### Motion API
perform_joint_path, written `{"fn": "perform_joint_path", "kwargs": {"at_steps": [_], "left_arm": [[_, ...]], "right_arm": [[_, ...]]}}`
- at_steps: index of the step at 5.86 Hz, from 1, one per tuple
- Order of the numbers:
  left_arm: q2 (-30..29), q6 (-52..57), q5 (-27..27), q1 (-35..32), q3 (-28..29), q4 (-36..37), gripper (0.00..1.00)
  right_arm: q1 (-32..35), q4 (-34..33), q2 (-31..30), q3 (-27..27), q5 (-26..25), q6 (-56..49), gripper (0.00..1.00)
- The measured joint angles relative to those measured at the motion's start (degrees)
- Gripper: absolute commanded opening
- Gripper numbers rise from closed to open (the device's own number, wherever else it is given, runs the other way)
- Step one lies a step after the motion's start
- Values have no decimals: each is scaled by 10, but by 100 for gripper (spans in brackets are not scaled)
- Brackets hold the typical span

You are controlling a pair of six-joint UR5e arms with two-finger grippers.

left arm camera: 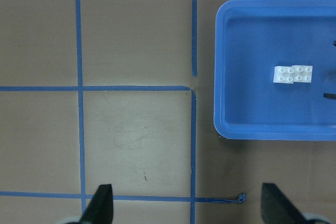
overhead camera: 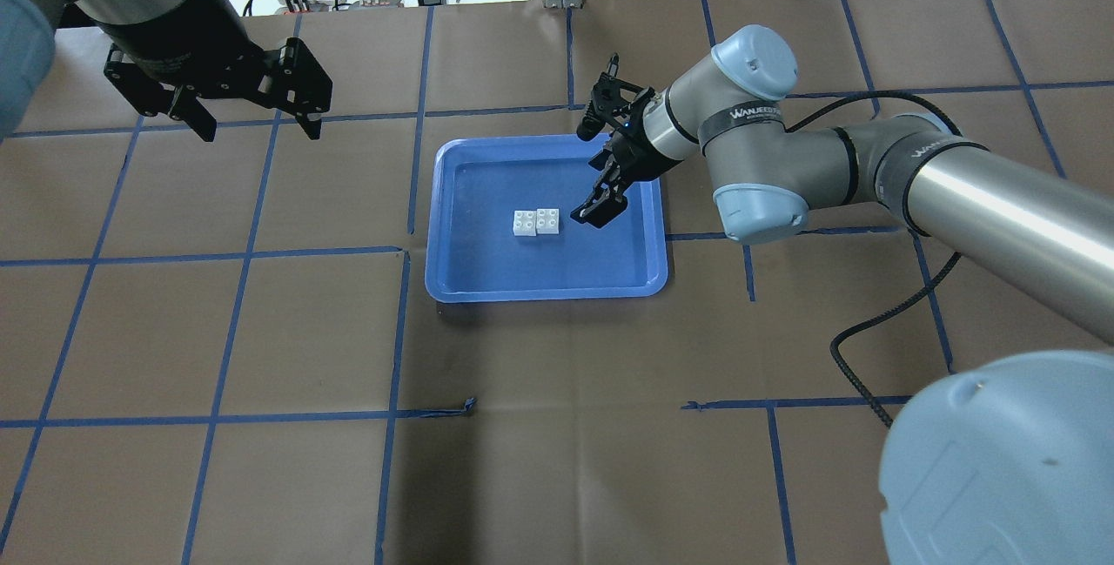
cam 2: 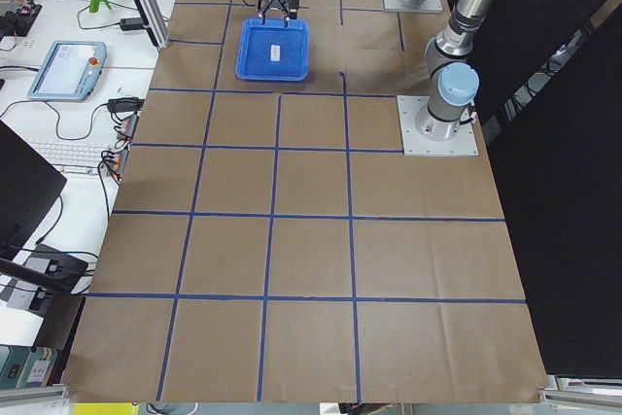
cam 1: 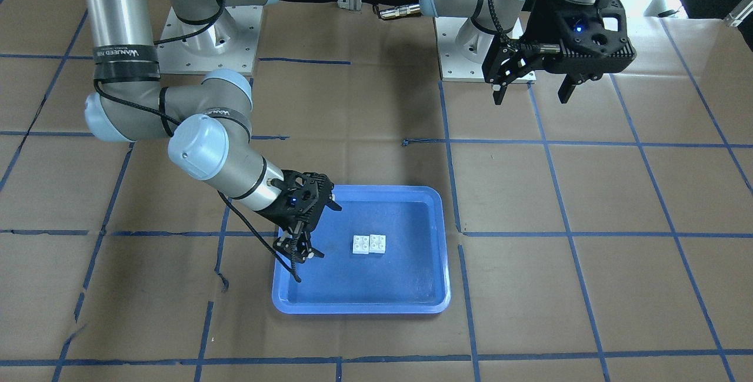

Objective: Assemble white blocks and place on blue tray

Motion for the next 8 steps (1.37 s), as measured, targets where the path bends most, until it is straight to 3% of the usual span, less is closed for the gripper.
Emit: {"fn": "perform_joint_path", "kwargs": {"at_steps": [2, 4, 6, 8], "left_arm": [[0, 0, 0, 0, 0, 0, 100], [0, 0, 0, 0, 0, 0, 100], [0, 0, -1, 0, 0, 0, 100], [0, 0, 0, 0, 0, 0, 100]], "right_arm": [[-32, 45, -39, -13, -63, 85, 100], [-50, 147, -81, -46, -170, 212, 100], [-53, 309, -123, -106, -270, 376, 100], [-55, 514, -142, -208, -289, 501, 100]]}}
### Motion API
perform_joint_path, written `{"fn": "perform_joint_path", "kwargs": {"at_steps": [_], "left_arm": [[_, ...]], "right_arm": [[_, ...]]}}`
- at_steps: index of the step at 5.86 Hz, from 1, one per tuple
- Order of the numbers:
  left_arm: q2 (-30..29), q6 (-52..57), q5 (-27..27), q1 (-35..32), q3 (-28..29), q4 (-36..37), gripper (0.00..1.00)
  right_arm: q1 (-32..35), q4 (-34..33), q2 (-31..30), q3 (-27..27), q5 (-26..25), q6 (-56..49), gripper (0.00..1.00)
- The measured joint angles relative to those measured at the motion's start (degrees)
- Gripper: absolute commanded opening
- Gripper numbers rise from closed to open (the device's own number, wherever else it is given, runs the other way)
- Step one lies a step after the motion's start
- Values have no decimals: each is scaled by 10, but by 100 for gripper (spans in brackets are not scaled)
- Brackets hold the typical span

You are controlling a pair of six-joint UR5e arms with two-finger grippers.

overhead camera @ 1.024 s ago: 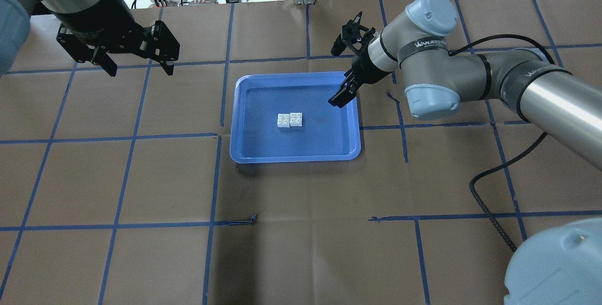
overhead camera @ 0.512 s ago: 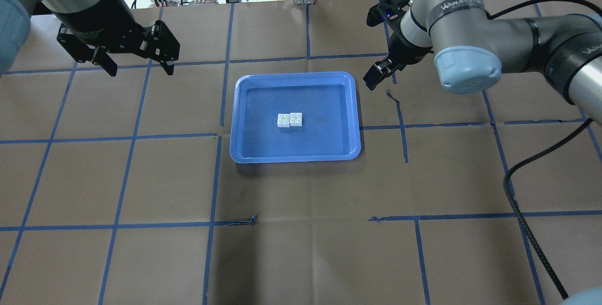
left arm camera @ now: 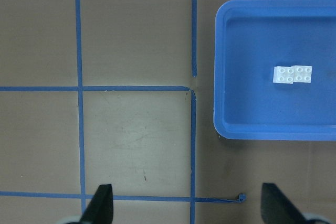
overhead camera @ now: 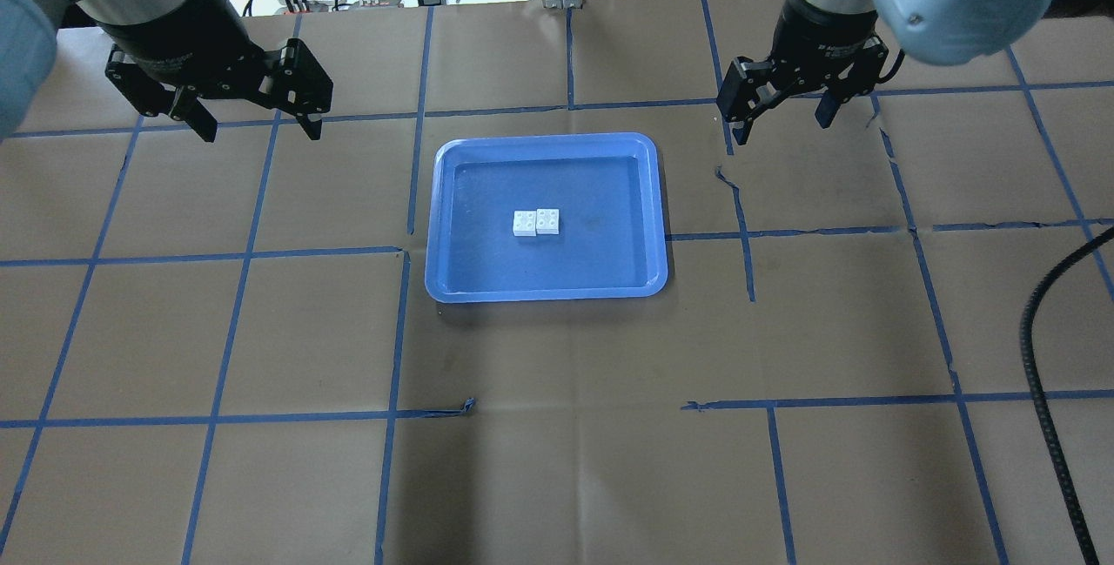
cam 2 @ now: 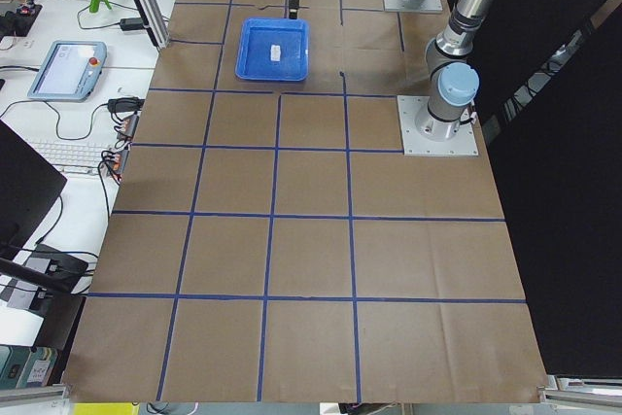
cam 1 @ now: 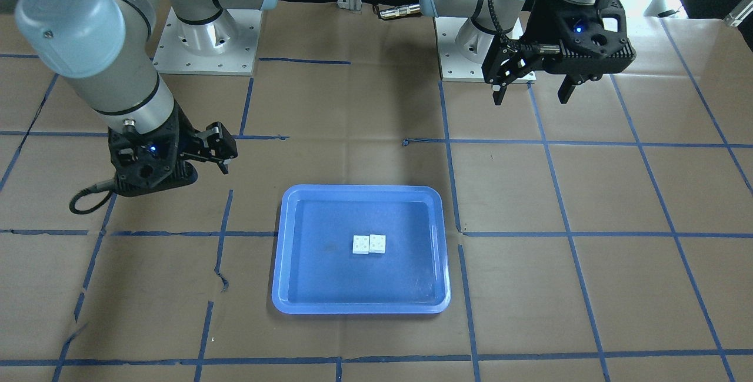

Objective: Assemble white blocks and place on blue tray

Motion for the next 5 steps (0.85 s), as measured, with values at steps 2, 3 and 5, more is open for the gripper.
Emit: {"fn": "perform_joint_path", "kwargs": {"at_steps": [2, 3, 5], "left_arm": [[0, 0, 0, 0, 0, 0, 100], [0, 0, -1, 0, 0, 0, 100], [0, 0, -1, 0, 1, 0, 100]], "right_arm": [[-1, 70, -16, -35, 0, 30, 100], [-1, 75, -18, -34, 0, 32, 100], [-2, 70, -19, -26, 0, 33, 100]]}}
